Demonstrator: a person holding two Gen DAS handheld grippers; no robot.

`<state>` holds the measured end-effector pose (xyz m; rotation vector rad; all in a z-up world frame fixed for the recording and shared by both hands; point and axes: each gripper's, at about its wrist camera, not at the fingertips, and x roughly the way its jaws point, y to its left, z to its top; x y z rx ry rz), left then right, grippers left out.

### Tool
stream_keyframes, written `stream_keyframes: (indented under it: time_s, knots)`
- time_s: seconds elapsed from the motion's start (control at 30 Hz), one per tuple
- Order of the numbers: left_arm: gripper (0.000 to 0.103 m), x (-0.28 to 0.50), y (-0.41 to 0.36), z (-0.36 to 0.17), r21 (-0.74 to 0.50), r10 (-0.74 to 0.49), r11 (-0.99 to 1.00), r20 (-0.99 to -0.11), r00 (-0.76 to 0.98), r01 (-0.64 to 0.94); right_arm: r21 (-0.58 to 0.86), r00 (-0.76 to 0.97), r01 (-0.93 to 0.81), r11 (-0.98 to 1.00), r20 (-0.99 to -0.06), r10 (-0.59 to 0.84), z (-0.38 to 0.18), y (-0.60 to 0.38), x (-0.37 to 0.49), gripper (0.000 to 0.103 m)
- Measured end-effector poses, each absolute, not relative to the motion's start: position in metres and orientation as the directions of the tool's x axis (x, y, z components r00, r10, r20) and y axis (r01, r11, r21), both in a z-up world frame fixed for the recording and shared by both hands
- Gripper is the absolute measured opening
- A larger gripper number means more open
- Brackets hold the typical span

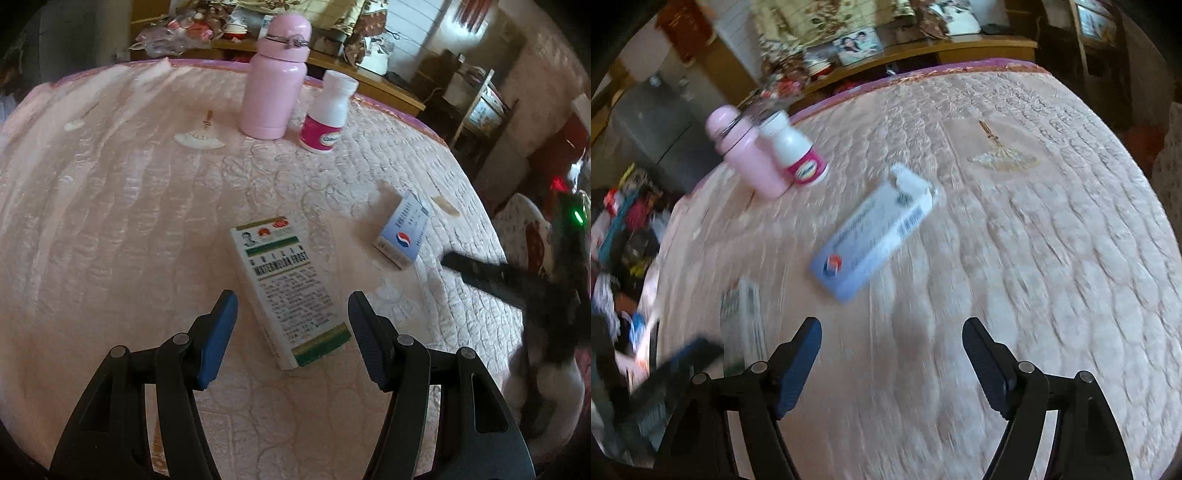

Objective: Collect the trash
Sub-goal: 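Grasp green-white Watermelon Frost box with left tool while right tool grasps blue-white medicine box, then carry both boxes over the white bucket and open both tools to drop them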

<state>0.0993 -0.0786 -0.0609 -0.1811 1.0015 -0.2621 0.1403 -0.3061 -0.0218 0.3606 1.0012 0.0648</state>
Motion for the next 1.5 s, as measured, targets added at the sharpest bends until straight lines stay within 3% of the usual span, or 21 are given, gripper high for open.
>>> stream_keyframes:
  time_s: [0.17, 0.4, 0.5, 0.73, 0.83, 1.0, 1.07, 1.1, 1.5]
  knots:
    - [0.061, 0.105, -0.072, -0.062, -0.286, -0.304, 0.951, -0.808, 0.506, 0.114, 0.336, 0.540, 0.169, 0.927, -0.818, 0.198, -0.028, -0.294, 0.189, 0.077]
    - [0.061, 0.108, -0.075, -0.064, -0.295, -0.312, 0.948, -0.805, 0.505, 0.115, 0.180, 0.518, 0.133, 0.975, -0.851, 0.086, -0.035, -0.267, 0.219, 0.081]
    - [0.061, 0.111, -0.076, -0.066, -0.302, -0.315, 0.947, -0.806, 0.502, 0.110, 0.105, 0.504, -0.008, 0.994, -0.858, 0.094, -0.034, -0.257, 0.204, 0.062]
    - [0.061, 0.117, -0.089, -0.072, -0.282, -0.290, 0.955, -0.817, 0.499, 0.094, 0.120, 0.447, -0.083, 0.989, -0.883, 0.144, -0.032, -0.289, 0.147, 0.061]
    - [0.061, 0.122, -0.095, -0.078, -0.273, -0.277, 0.959, -0.825, 0.493, 0.081, 0.128, 0.471, -0.048, 0.991, -0.872, 0.136, -0.031, -0.298, 0.137, 0.073]
    - [0.061, 0.131, -0.100, -0.091, -0.241, -0.236, 0.969, -0.849, 0.473, 0.049, 0.130, 0.501, -0.037, 0.991, -0.855, 0.131, -0.034, -0.291, 0.130, 0.073]
    - [0.061, 0.131, -0.101, -0.091, -0.231, -0.228, 0.971, -0.845, 0.484, 0.054, 0.110, 0.517, -0.029, 0.994, -0.849, 0.109, -0.034, -0.284, 0.130, 0.067]
    - [0.061, 0.130, -0.100, -0.092, -0.240, -0.238, 0.969, -0.841, 0.486, 0.060, 0.090, 0.524, -0.031, 0.995, -0.847, 0.093, -0.035, -0.282, 0.130, 0.059]
    - [0.058, 0.079, -0.126, -0.067, -0.301, -0.364, 0.931, -0.798, 0.481, 0.204, 0.127, 0.568, -0.052, 0.990, -0.812, 0.134, -0.009, -0.314, 0.059, 0.054]
